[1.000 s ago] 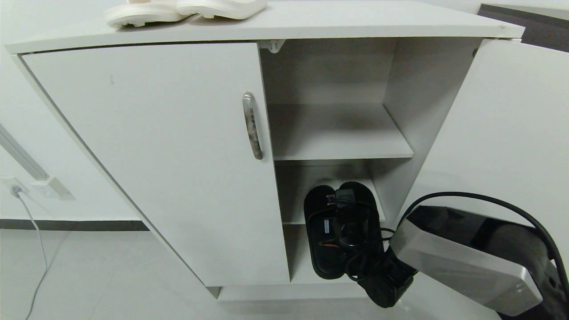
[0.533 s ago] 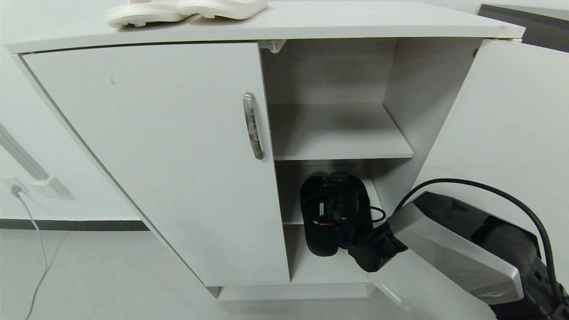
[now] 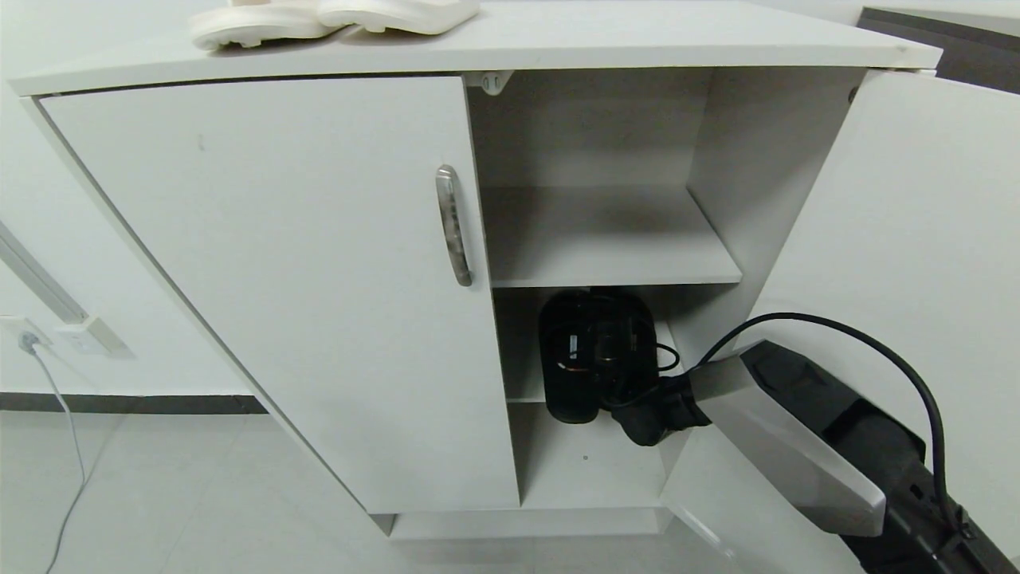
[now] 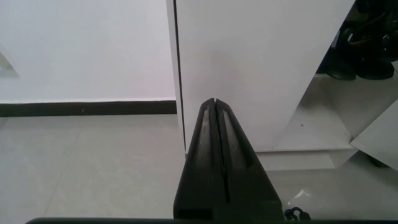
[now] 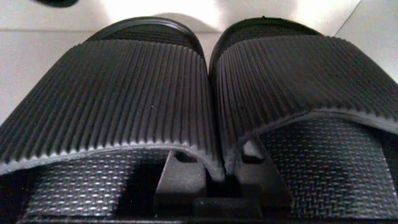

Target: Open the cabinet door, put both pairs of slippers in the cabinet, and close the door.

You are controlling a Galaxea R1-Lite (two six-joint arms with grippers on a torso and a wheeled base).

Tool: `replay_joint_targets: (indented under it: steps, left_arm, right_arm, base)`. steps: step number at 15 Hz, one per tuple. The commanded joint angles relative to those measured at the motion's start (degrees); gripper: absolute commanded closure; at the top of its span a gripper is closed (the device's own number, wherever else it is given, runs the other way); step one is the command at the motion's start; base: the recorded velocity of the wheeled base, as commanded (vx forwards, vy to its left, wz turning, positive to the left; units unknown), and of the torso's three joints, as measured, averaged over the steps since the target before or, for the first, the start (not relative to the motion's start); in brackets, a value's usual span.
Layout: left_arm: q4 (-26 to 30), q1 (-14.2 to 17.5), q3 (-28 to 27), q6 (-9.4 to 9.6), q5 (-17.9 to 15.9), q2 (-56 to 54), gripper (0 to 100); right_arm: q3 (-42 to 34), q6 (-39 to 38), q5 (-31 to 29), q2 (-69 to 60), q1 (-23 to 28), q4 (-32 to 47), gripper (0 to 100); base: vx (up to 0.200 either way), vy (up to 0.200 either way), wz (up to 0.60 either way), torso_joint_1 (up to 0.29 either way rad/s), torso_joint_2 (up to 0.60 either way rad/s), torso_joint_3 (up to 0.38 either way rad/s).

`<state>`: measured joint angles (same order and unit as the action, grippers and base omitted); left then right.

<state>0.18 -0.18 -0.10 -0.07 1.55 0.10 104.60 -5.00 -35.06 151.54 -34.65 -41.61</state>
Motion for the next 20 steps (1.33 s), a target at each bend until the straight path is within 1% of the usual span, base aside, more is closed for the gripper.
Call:
replay_joint_targets:
  steps: [1,4,9,10,14,17,20]
  left_arm:
    - [-0.01,0.01,0.01,-0.01,0.03,0.08,100]
    - [-0.01,0.01,0.01,-0.01,-0.05,0.08,100]
    - [-0.01,0.01,0.01,-0.01,0.03,-0.01,100]
    - [-0.01,0.01,0.01,-0.01,0.03,-0.01,100]
    - [-0.01,0.01,0.01,-0.01,0.03,-0.01,100]
    - [-0.01,0.01,0.01,-0.01,0.03,0.08,100]
    - [-0.01,0.01,0.01,0.07,0.03,0.08,100]
  right_arm:
    - [1.75,0.34,-0.10,0.86,0.54,0.03,100]
    - [3.51,2.10,-0.10,2.36,1.25,0.12,100]
    - [4.13,2.19,-0.10,2.53,1.34,1.26,100]
    - [3.86,2.10,-0.18,2.53,1.25,1.35,0]
    - [0.17,2.19,-0.18,1.30,0.90,0.83,0]
    - [-7.92,1.83,-0.18,-4.68,-0.60,-0.41,0]
    - [-18.11,1.66,-0.45,-9.60,-2.44,-5.33,0]
  base:
    - [0.000,0.000,0.00,0.000,0.00,0.000]
    - [0.000,0.000,0.00,0.000,0.00,0.000]
    - [0.000,0.000,0.00,0.000,0.00,0.000]
    - [0.000,0.000,0.00,0.000,0.00,0.000]
    - [0.000,0.000,0.00,0.000,0.00,0.000]
    - [0.000,0.000,0.00,0.000,0.00,0.000]
    - [0.000,0.000,0.00,0.000,0.00,0.000]
